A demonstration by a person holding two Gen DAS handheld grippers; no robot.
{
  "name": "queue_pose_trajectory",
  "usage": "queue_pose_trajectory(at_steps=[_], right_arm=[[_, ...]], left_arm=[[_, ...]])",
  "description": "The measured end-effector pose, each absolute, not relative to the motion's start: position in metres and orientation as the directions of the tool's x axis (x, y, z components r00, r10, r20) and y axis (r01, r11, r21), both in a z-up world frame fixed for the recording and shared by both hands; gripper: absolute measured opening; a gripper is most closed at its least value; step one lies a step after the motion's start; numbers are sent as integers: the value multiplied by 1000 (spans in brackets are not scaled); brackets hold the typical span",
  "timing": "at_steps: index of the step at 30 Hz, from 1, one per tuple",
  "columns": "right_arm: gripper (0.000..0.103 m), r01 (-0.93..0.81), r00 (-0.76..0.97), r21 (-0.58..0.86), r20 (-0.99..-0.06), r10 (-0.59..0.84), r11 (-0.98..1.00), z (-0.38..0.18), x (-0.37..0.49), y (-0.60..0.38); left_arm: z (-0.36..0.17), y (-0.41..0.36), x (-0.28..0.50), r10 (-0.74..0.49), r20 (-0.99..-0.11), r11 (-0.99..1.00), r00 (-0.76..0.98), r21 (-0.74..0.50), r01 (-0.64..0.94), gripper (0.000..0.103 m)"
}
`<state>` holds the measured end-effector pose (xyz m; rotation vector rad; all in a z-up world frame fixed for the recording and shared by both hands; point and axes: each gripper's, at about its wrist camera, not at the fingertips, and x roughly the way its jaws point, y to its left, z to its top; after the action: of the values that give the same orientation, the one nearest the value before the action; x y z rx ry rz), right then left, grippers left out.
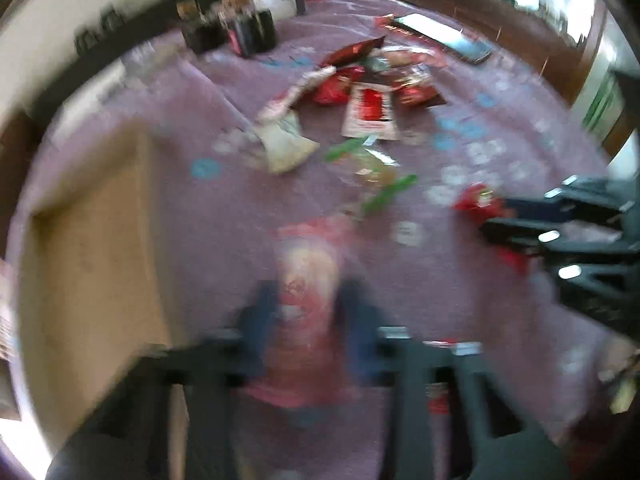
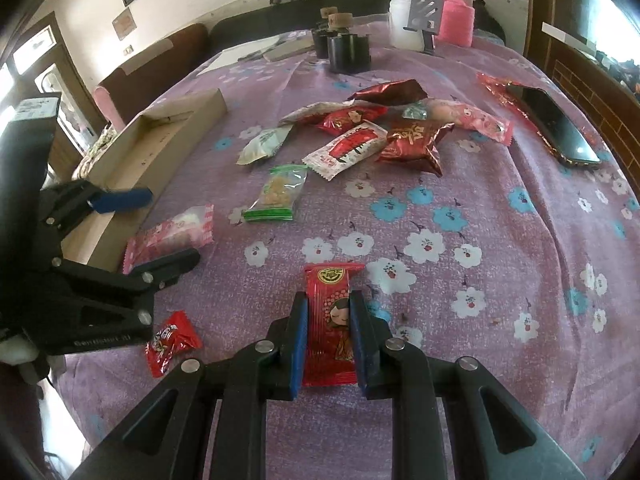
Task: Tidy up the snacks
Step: 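Grasp the pink Hello Kitty candy with the left gripper while right holds red packet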
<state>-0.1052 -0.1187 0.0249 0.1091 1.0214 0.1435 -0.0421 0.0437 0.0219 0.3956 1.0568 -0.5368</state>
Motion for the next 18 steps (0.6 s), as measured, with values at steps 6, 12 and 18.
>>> queue_pose_trajectory(at_steps=[6,12,18], right_arm=[[20,-72,514,173,-838,185,982,25,-108,-129],[20,-56,520,198,-831,198,979,25,-114,-138],[20,-39,546,229,-810,213,973,32,-120,-145]], left_arm=[[22,36,-61,-253,-894,812,370,11,583,23],[15,33,-61,-151,-854,864,498,131,487,77],[27,66,-50,-296,-842,899,451,-86,429,22]])
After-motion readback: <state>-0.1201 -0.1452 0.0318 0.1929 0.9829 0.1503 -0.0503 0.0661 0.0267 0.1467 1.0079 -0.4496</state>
